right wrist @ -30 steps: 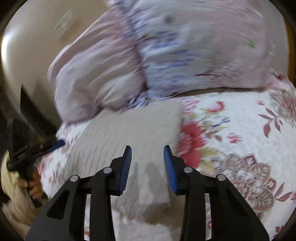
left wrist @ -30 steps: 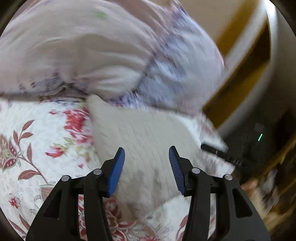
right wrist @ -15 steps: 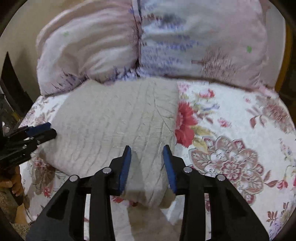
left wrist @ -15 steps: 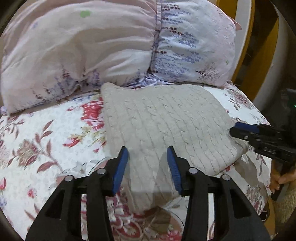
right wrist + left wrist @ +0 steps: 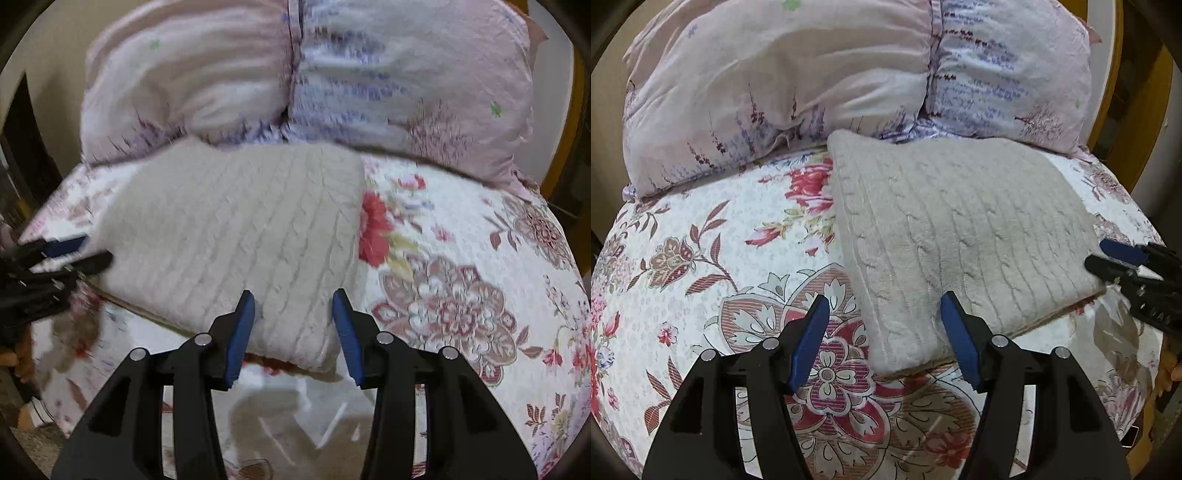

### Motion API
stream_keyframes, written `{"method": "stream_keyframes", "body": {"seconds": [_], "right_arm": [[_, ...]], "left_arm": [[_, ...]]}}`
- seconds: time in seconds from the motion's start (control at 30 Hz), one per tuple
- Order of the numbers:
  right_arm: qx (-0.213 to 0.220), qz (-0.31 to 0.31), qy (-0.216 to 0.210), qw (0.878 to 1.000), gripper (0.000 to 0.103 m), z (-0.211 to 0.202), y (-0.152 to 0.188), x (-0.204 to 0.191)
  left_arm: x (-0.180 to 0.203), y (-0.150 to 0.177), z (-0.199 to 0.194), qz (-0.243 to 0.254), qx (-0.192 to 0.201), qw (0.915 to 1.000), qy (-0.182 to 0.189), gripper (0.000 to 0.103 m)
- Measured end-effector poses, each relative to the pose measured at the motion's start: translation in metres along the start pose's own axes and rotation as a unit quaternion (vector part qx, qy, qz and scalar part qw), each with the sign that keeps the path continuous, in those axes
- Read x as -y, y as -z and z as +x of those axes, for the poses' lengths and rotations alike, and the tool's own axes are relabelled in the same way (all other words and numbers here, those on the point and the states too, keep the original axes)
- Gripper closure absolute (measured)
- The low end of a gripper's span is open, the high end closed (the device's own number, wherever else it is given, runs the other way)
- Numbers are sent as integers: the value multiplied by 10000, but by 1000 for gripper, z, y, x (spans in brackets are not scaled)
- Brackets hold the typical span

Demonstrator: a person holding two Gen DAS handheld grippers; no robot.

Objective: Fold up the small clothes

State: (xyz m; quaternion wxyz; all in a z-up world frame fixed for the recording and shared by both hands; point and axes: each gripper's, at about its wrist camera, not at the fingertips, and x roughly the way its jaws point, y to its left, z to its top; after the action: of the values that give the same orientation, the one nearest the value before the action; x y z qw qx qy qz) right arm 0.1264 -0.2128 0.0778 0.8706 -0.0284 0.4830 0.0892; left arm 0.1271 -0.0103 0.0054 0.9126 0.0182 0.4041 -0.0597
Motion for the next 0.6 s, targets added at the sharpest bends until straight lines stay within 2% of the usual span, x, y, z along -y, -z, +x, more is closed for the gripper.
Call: {"method": "stream_keyframes", "body": {"seconds": [0.1, 0.17, 0.2, 0.3, 0.37, 0.43, 0.53, 0.6], "right_arm": [[-56, 290, -82, 9995, 50, 8, 1, 7], [-52, 489, -228, 9985, 49, 5, 2, 14], [0, 536, -260, 9982, 48, 1, 2, 16], [348, 671, -245, 9968, 36, -21, 6, 21], [545, 790, -288, 9950, 25, -36, 11, 23], [634, 870, -309, 9937, 14, -43, 16, 23], [622, 912, -197, 9937, 3, -46, 23, 16], [618, 811, -49, 9948, 2, -45, 30, 5]], "left_arm": [[1, 1, 6, -14, -56, 10000, -33, 38], [0, 1, 8, -53, -68, 10000, -3, 37], [-2, 1, 6, -142, -57, 9998, 97, 37], [-11, 3, -5, -465, 53, 9980, 421, 35], [-18, 6, -14, -623, 145, 9965, 543, 22], [-22, 10, -25, -695, 277, 9952, 637, 19], [-21, 19, -35, -739, 315, 9953, 536, 5], [-17, 26, -40, -688, 302, 9963, 413, 1]]}}
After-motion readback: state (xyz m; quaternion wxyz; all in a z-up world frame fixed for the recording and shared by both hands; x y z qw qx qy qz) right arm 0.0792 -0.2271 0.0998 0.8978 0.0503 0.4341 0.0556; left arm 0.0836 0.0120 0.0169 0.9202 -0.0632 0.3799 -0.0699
